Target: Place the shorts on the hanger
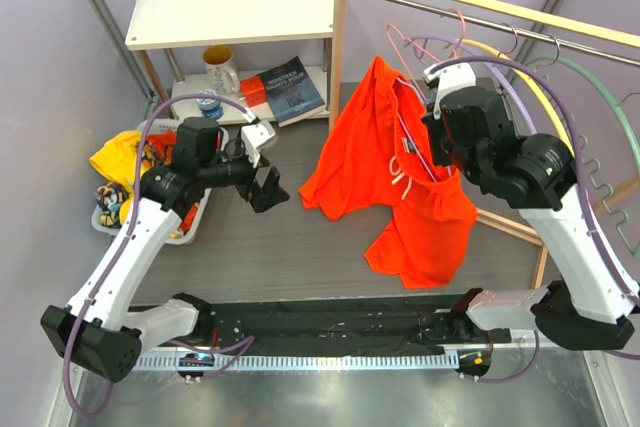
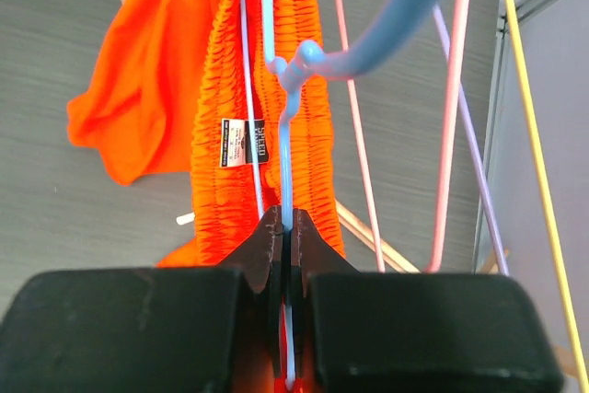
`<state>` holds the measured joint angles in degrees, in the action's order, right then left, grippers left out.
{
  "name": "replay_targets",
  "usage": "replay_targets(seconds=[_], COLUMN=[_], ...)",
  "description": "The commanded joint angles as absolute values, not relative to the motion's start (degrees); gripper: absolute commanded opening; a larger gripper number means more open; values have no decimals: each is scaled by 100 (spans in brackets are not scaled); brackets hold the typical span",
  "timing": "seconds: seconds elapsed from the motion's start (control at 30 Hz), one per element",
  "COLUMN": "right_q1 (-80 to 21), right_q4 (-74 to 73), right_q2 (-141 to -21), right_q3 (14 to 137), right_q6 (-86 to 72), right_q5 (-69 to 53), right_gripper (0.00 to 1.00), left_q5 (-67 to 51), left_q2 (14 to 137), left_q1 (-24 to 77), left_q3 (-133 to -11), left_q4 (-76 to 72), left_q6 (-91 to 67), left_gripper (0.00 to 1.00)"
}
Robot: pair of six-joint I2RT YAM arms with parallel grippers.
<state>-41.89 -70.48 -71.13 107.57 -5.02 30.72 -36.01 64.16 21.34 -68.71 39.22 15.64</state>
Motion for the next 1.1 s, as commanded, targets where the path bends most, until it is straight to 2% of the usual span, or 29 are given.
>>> replay_targets(seconds=[0.0,0.27,0.53,0.8,1.07], right_q1=[-4192,-4192,-4192,-4166,-4166], right_q4=[-5995,-4766,-3043,-2461,-2365], right_q2=[-7355,-7752,-7664,-7770,-7348], right_q3=[11390,11531,10846,10758,10258], right_q6=[-624,-518,-142,97,263], right_q5=[3533,3717,4034,4351,4411], right_gripper=[1,1,1,1,1], left_q5=[-3612,-3735,-3920,-4104,-4183], left_q2=[6188,6144,6064,6056,5950], left_q1=[2109,2109,2109,2118,2109], left_q3=[-6733,-6653,-6320,-6161,-5985], left_q4=[3744,3735,3516,3410,3480], left_q6=[1582,1520,1371,1301,1424], left_gripper=[100,100,100,100,100])
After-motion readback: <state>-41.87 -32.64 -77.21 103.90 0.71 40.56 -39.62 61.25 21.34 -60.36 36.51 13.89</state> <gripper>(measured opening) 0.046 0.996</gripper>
